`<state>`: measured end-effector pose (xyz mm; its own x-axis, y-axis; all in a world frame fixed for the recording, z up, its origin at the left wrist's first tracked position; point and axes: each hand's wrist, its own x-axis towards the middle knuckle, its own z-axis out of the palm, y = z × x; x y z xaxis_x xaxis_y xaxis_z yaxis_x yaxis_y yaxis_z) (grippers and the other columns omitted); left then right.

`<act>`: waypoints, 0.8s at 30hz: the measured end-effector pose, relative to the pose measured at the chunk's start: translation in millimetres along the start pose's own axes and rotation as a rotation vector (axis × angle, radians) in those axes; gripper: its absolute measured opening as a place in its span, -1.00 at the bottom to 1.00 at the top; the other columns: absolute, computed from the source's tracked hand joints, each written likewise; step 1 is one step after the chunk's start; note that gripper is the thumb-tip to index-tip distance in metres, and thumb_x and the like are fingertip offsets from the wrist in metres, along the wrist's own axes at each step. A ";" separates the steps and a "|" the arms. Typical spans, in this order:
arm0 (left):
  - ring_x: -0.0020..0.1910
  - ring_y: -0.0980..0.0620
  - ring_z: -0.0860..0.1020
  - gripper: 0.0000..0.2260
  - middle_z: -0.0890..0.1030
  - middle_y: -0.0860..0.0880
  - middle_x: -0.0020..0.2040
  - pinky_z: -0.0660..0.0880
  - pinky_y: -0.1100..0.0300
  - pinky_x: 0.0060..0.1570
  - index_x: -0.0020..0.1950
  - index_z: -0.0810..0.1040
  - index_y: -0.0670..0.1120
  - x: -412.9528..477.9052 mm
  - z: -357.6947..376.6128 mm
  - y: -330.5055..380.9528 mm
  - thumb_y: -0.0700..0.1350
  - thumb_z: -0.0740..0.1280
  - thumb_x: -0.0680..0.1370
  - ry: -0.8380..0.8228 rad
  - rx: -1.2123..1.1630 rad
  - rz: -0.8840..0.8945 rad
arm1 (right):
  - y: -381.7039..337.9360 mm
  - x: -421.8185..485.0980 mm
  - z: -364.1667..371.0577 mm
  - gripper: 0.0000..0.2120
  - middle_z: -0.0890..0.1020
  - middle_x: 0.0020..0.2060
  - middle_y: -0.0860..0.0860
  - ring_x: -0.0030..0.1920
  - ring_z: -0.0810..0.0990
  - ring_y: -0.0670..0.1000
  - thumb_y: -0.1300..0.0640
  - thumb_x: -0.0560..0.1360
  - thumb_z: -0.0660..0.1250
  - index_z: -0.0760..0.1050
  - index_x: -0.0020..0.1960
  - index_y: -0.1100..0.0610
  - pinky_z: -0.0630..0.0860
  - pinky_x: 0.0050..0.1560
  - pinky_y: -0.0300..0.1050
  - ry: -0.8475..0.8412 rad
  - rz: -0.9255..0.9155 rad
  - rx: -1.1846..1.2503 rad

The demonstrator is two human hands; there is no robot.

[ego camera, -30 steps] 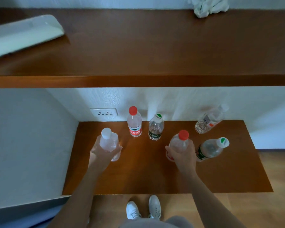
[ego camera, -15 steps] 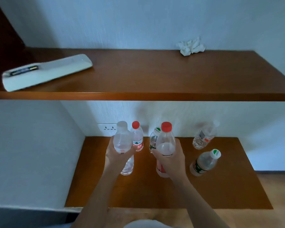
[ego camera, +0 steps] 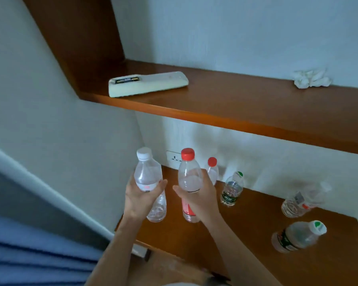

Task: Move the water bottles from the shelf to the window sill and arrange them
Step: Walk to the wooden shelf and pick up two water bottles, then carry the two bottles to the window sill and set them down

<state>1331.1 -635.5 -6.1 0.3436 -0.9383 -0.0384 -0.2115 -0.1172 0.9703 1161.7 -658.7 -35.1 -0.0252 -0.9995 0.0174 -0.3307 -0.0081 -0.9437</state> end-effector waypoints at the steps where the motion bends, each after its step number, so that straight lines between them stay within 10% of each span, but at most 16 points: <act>1: -0.03 -0.01 0.64 -0.33 0.64 -0.03 -0.02 0.62 0.09 -0.05 0.21 0.49 -0.02 -5.2 -9.0 0.6 0.25 0.58 0.23 0.031 0.001 0.012 | -2.6 1.0 8.8 -0.39 0.52 0.07 -0.31 0.12 0.54 -0.18 -0.23 0.33 0.55 0.32 0.25 -0.19 0.56 0.21 -0.12 -0.038 -0.025 0.007; 8: -0.05 -0.04 0.65 -0.46 0.65 -0.03 -0.06 0.62 0.02 -0.06 0.12 0.52 -0.01 -62.7 -65.1 -7.9 0.22 0.53 0.28 0.389 -0.002 -0.042 | -26.2 -13.4 52.4 -0.49 0.55 -0.05 -0.51 0.03 0.57 -0.35 -0.04 0.35 0.60 0.36 0.12 -0.26 0.50 -0.12 -0.45 -0.425 -0.201 0.059; 17: -0.02 0.07 0.63 -0.53 0.65 0.05 -0.05 0.58 -0.04 0.09 0.14 0.53 0.06 -214.2 -108.0 -41.7 0.13 0.54 0.29 0.961 -0.073 -0.230 | -36.7 -107.2 109.4 -0.52 0.58 -0.05 -0.26 0.03 0.55 -0.30 -0.01 0.35 0.61 0.40 0.10 -0.18 0.45 -0.12 -0.48 -0.943 -0.315 0.064; 24: -0.02 0.10 0.62 -0.61 0.64 0.10 -0.06 0.59 -0.03 0.05 0.05 0.51 0.17 -348.4 -132.4 -46.1 0.13 0.53 0.29 1.402 -0.021 -0.318 | -54.6 -222.6 151.0 -0.51 0.60 0.01 -0.21 0.07 0.59 -0.16 -0.10 0.24 0.59 0.43 0.06 -0.18 0.54 0.08 -0.12 -1.298 -0.446 0.101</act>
<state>1342.3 -260.2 -5.8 0.9763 0.2163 0.0005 0.0529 -0.2407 0.9691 1327.8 -440.2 -37.3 0.9735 -0.2217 0.0570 -0.0073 -0.2789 -0.9603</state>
